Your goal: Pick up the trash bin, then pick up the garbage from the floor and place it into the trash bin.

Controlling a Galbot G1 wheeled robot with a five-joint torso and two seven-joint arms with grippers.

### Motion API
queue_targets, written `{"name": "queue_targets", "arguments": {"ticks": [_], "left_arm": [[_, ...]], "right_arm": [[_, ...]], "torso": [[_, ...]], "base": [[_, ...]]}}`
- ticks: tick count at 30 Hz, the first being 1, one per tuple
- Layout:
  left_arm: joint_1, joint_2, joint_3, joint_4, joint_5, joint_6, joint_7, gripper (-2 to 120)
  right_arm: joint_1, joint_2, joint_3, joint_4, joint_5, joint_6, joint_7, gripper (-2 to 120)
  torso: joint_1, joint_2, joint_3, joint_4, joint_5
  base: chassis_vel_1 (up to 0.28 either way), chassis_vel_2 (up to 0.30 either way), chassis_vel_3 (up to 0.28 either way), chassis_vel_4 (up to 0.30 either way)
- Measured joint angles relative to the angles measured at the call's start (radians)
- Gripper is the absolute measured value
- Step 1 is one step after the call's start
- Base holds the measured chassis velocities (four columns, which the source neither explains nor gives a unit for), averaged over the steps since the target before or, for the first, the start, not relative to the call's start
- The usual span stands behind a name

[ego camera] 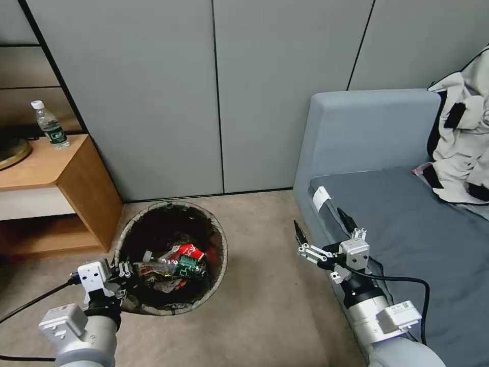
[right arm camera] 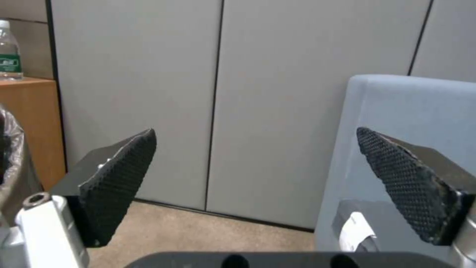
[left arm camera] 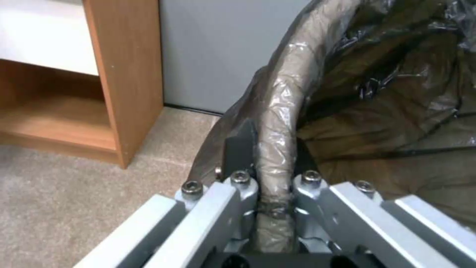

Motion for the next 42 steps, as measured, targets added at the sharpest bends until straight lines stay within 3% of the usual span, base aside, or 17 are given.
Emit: {"name": "queue_targets", "arguments": {"ticks": [42], "left_arm": [[0.009, -0.014, 0.006, 0.000, 0.004, 0.002, 0.004, 3]], "right_arm": [[0.056, -0.028, -0.025, -0.010, 0.055, -0.056, 0.035, 100]], "torso": [[0.000, 0.000, 0.000, 0.0000, 0.0000]], "base": [[0.000, 0.000, 0.000, 0.000]]}}
